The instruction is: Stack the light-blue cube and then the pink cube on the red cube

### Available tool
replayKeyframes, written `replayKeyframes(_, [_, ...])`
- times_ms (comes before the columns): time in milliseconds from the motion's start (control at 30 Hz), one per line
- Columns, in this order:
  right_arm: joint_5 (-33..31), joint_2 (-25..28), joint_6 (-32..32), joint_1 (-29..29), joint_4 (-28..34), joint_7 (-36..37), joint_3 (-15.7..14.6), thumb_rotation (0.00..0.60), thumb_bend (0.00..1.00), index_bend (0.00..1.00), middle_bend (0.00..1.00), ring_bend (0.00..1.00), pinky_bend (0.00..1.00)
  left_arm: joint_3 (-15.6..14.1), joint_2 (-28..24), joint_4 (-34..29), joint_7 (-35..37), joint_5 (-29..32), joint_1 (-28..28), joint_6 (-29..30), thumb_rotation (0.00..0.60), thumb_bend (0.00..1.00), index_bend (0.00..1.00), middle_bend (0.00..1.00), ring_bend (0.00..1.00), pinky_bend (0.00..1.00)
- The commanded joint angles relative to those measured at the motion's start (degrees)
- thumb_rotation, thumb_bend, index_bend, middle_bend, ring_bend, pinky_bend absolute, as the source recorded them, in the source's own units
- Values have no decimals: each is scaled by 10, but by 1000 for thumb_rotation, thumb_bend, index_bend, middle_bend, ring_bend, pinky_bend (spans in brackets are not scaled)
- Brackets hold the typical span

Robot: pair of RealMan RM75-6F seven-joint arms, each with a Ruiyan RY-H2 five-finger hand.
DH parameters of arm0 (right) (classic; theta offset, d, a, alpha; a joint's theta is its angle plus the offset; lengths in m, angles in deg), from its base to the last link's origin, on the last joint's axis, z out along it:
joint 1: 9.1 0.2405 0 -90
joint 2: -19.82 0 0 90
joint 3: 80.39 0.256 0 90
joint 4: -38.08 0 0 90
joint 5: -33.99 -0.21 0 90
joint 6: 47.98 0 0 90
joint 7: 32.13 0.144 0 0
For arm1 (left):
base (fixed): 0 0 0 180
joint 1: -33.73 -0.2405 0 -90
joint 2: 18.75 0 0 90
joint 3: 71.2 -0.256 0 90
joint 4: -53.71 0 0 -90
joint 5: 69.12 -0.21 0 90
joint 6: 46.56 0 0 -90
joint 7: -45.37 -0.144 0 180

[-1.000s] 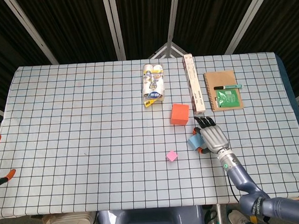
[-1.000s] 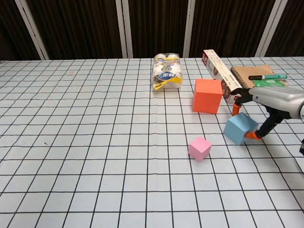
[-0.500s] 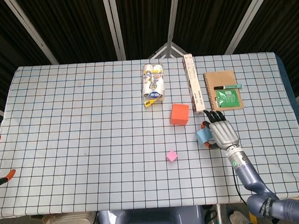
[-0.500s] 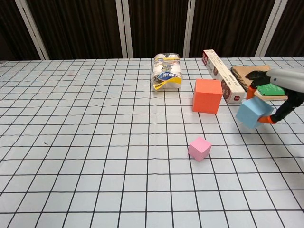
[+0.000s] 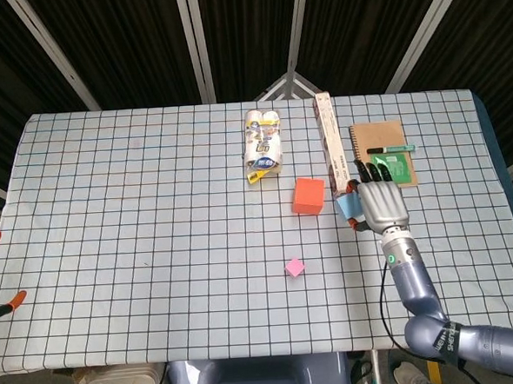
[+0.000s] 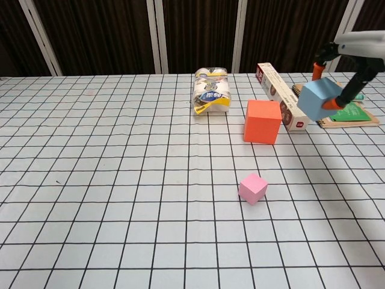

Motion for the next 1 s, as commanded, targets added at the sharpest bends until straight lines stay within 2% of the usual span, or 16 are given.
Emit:
replayKeyframes(33, [-125,-54,79,96,21,-111,51,600,632,555,0,0,0,-1,-2,2,6,-3,2,-4,600,163,36,0,0,0])
replayKeyframes(233, [-211,-131,128,178,-43,-142,115,600,717,606,0,0,0,-3,-5,6,18,-4,8,-17,600,163,35,0,0,0])
replayKeyframes(333, [-225,-156,132,201,-86,-141,130,600,746,637,0,0,0,-4,-7,9,25,-6,9,-20,600,163,35,0,0,0])
replayKeyframes(667, [-242,-200,117,217,-204,-112,144,600,832,727,0,0,0,2,-11,14,41,6,13,-29,600,163,35,0,0,0])
replayKeyframes(1000, [-271,-215,110,214,-240,-121,145,600,837,737,0,0,0,5,-9,14,35,19,18,-38,600,163,35,0,0,0])
